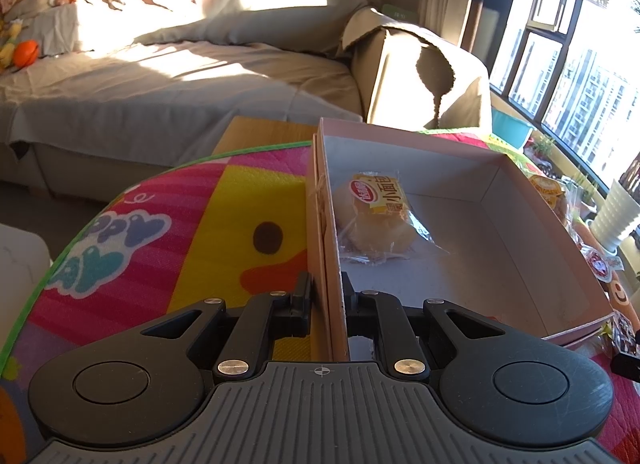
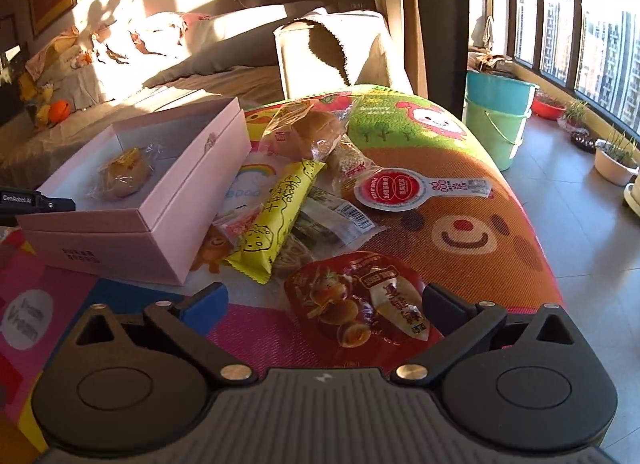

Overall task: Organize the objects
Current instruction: 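Reach the right gripper to the red candied fruit packet and grasp it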

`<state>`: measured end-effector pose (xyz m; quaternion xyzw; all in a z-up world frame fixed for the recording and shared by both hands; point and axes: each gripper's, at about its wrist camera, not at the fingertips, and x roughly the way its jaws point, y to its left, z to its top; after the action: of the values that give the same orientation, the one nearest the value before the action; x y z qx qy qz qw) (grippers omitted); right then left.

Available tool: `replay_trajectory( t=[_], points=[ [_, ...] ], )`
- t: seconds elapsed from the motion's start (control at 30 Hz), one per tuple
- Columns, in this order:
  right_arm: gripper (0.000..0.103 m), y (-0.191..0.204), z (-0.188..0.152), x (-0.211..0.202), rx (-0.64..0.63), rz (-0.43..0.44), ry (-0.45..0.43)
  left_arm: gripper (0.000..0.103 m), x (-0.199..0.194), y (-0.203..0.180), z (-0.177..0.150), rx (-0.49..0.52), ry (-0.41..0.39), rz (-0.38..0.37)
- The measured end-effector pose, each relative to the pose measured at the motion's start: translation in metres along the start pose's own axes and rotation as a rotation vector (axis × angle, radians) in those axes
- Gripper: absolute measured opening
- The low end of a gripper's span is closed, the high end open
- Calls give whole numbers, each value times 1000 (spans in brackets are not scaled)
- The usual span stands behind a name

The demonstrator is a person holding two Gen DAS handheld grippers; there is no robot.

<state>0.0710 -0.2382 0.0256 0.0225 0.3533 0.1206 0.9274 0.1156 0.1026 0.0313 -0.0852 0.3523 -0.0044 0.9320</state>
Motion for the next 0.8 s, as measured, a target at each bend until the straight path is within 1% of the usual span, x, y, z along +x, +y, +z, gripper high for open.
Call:
replay_trajectory(
  t=[0.13,0.3,0.37,0.43,0.53,0.7,0.8],
  points=[
    [103,12,-8,-10,-9,33,9,14,0,0,0,-1,-1,0],
    [103,25,-17,-10,-35,-24,7,14,0,0,0,-2,0,0],
    [103,27,-19,-6,-21,-71,20,14,0,0,0,-2,1,1],
    [103,25,-21,-1,2,-85,41,14,0,1,0,-4,1,1],
    [103,31,-21,2,-46,-107,61,14,0,1,0,-4,0,1],
    [103,32,-18,-2,-92,-97,67,14,-1,0,0,-4,0,2],
    [103,25,-9,-14,-41,-70,14,14,-1,0,0,-3,1,2]
  ],
)
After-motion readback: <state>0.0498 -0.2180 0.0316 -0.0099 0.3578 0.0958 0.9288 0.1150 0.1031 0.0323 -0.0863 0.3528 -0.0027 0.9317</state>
